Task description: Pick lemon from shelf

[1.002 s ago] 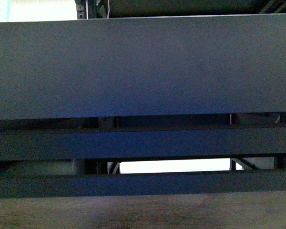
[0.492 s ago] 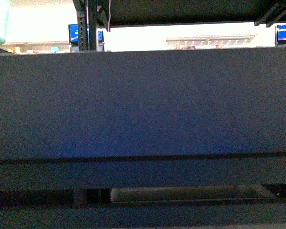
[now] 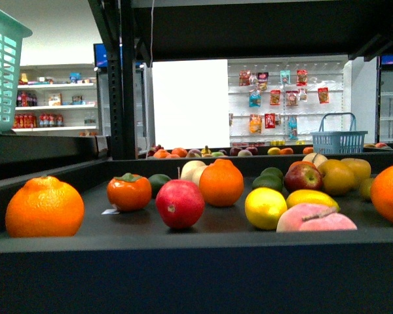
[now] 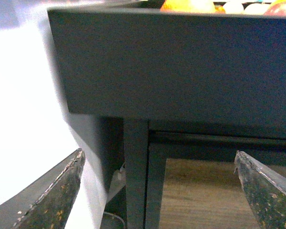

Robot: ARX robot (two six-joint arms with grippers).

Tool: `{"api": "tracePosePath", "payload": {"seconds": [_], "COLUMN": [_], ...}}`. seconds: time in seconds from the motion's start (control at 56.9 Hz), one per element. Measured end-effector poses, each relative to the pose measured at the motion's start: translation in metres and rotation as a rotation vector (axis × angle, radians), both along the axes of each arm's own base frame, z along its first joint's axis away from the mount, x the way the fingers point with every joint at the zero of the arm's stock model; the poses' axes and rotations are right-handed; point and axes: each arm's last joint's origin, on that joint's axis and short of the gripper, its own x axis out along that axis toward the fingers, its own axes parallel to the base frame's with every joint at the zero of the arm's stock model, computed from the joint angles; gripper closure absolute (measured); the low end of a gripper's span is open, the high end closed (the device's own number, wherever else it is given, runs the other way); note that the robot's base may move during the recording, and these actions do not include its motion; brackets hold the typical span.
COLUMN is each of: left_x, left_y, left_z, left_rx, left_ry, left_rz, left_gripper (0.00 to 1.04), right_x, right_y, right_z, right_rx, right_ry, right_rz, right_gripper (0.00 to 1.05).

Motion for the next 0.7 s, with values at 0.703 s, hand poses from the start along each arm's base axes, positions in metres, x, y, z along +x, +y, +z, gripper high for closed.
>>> {"api": "tracePosePath", "payload": {"seconds": [0.703], "left_x": [0.0000], "left_y": [0.0000], "left_z": [0.0000], "left_rx": [0.000], "left_ry": [0.000], "left_rz": [0.000], "left_gripper": [0.08], "right_x": [0.0000], "right_y": [0.0000], "right_z": [0.0000], "right_rx": [0.000], "right_ry": [0.000], "right_rz": [0.000], "right_gripper": [0.07]}}
